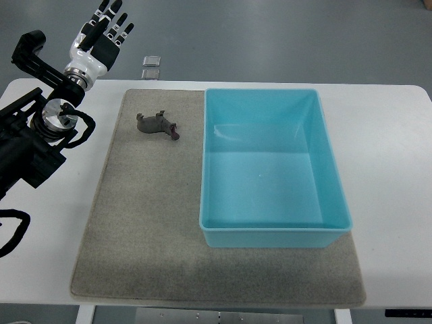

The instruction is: Place brown hippo in blue box with left hand

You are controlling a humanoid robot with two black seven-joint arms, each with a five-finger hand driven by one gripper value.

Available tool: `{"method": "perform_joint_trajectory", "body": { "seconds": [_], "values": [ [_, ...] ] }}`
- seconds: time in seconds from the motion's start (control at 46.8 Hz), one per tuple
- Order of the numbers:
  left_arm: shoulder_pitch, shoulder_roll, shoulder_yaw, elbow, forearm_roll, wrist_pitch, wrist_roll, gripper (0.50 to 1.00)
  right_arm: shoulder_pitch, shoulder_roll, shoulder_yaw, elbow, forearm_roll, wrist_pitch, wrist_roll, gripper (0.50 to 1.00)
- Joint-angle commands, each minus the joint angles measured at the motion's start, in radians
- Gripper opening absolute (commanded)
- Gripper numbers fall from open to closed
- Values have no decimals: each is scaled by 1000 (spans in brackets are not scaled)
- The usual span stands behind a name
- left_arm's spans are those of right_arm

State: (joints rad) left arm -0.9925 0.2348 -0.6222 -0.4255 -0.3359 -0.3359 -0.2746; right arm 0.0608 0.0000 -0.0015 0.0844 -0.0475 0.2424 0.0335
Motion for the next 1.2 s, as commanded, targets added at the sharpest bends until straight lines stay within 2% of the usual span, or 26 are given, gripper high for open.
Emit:
{"method": "perform_joint_trajectory", "body": {
  "seconds": [0.0,0.171,1.176],
  "values": [
    [0,0,-1,-1,0,-2,-2,999,1,0,0,0,0,1,0,936],
    [2,0,-7,2,-11,0,-37,999,-1,0,0,0,0,0,0,936],
    [-12,0,-5,5,2,55,-35,999,1,0,0,0,0,0,0,936]
  ]
}}
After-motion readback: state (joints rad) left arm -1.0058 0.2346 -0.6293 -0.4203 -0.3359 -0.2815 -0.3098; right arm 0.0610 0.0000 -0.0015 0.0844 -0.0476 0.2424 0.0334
